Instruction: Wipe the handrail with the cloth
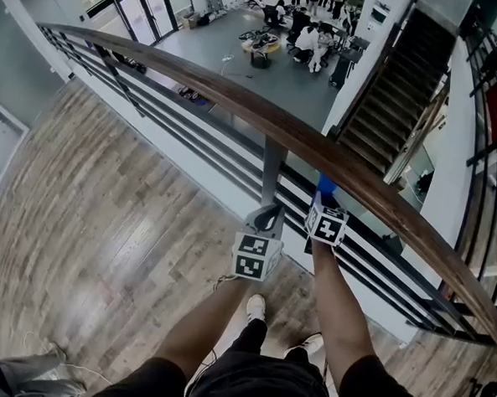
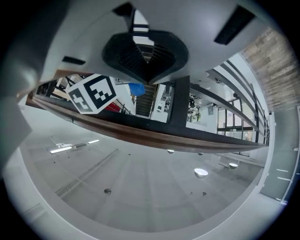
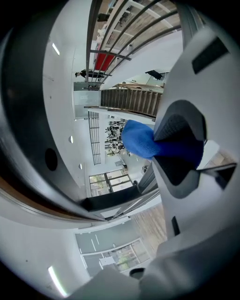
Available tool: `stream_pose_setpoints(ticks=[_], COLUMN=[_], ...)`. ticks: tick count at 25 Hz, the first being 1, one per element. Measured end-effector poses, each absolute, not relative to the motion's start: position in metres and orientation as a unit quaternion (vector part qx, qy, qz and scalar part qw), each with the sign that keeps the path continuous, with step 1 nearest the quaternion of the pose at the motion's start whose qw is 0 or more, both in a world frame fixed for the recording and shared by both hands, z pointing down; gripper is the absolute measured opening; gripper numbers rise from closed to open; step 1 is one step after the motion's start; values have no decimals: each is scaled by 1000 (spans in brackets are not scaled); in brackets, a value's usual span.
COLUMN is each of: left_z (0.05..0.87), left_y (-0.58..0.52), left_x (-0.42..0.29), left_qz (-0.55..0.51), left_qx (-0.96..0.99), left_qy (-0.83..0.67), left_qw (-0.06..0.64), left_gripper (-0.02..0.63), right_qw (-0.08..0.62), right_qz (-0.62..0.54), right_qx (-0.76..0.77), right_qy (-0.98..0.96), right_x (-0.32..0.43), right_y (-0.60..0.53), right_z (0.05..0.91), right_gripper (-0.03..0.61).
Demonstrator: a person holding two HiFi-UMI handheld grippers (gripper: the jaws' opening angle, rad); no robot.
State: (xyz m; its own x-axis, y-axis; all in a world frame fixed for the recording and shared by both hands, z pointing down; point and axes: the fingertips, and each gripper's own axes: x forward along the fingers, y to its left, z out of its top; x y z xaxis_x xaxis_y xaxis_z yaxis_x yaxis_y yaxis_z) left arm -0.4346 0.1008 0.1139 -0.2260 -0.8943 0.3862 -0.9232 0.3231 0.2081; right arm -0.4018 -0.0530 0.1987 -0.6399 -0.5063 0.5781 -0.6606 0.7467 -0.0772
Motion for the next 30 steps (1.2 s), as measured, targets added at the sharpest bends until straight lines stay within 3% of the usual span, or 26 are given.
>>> stream_pose_setpoints(ticks=[18, 30], left_z=[112, 116], left_y=[45, -4], left_x=[-339, -234], left_qz=[60, 79], left_qx=[619, 651], left_qy=[-751, -721], left_qw=[221, 226], left_gripper=[3, 3], right_qw=[261, 256], right_qz=[161, 182], right_qx=[379, 402], right_qy=[-873, -860], right_x=[-250, -127], right_y=[-99, -134], right_z=[198, 199], right_gripper=[100, 100])
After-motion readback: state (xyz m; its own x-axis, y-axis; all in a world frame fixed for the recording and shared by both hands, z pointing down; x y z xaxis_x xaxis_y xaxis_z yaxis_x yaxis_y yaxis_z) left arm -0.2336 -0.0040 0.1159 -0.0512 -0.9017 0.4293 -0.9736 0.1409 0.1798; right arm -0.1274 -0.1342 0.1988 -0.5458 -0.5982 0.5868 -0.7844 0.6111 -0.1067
